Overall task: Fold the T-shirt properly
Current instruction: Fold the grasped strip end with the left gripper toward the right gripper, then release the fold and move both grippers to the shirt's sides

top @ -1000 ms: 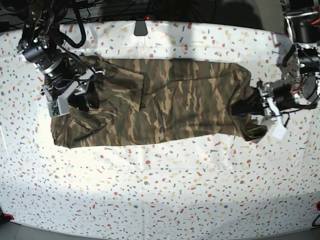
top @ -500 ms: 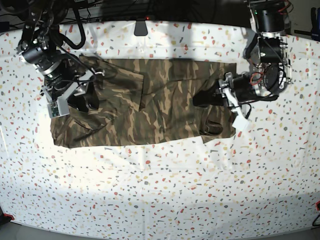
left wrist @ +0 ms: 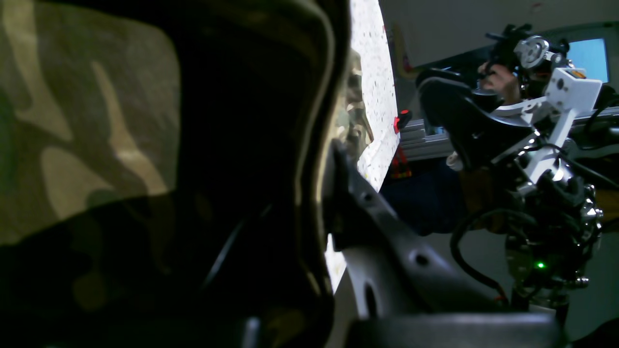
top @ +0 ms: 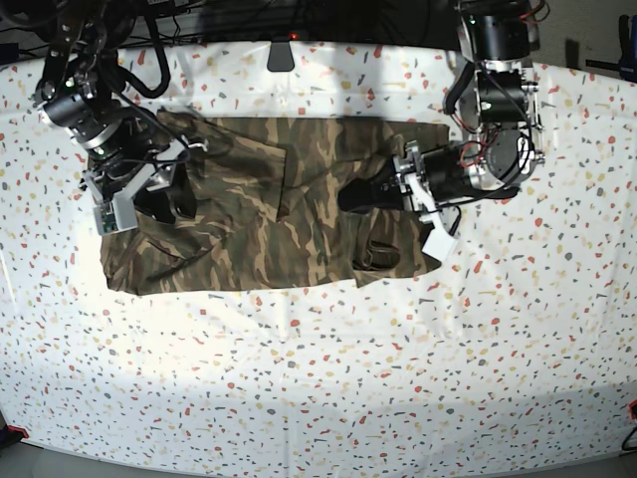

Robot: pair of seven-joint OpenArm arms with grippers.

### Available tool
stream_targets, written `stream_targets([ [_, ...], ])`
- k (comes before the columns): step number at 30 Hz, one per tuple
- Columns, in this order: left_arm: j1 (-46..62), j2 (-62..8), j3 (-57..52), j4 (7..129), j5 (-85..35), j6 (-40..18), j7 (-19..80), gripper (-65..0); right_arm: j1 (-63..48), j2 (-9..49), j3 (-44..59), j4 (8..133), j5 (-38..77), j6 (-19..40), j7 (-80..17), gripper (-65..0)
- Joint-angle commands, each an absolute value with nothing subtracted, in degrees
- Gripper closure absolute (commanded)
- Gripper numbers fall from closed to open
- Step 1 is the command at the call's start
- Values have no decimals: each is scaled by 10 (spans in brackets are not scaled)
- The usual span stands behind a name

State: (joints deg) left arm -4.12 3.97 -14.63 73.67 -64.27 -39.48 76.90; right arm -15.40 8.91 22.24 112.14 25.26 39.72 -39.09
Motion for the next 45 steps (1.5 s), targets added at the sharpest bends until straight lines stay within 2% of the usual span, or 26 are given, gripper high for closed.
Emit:
stream_targets([
  [1,-51,43,-145,748,-663,-400,764,0,-149,93,225,1133,260,400,-377,-182],
  [3,-51,44,-145,748,-662,-400,765,-5,-149,93,225,1133,260,400,-376,-182],
  [6,-51,45,-145,748,-667,-400,764,-218,-149,94,225,1133,260,400,-375,-182],
  [8,-50,49,-145,748,-689,-400,765,-289,-149,93,225,1133,260,400,-375,-182],
  [11,-51,62,-145,748,-729,-400,769,-292,-149,93,225,1133,260,400,-375,-182],
  [19,-61,69,-145,748,-737,-400,773,-292,-149,94,225,1133,275,400,-363,-183],
  [22,-85,55,-145,748,-798,-400,800,-292,-147,94,225,1133,290,400,-334,-183],
  [25,-116,42,-145,748,-850,-400,800,-292,-127,94,242,1133,289,400,-363,-183],
  [26,-127,37,-145,748,-850,-400,800,-292,-117,94,254,1133,289,400,-383,-187],
  [28,-148,27,-145,748,-850,-400,800,-292,-96,96,286,1133,297,400,-433,-250],
  [31,-173,20,-145,749,-850,-400,800,-292,-90,118,340,1132,352,400,-462,-369],
  [32,-179,20,-145,749,-850,-400,800,-292,-90,128,357,1132,352,400,-465,-390],
  [34,-189,20,-145,749,-850,-400,800,-292,-90,148,394,1131,347,400,-484,-391],
  [38,-201,20,-145,749,-850,-400,800,-292,-90,197,452,1098,349,356,-555,-390],
  [45,-209,21,-145,749,-850,-400,800,-292,-65,277,472,898,460,367,-577,-390],
])
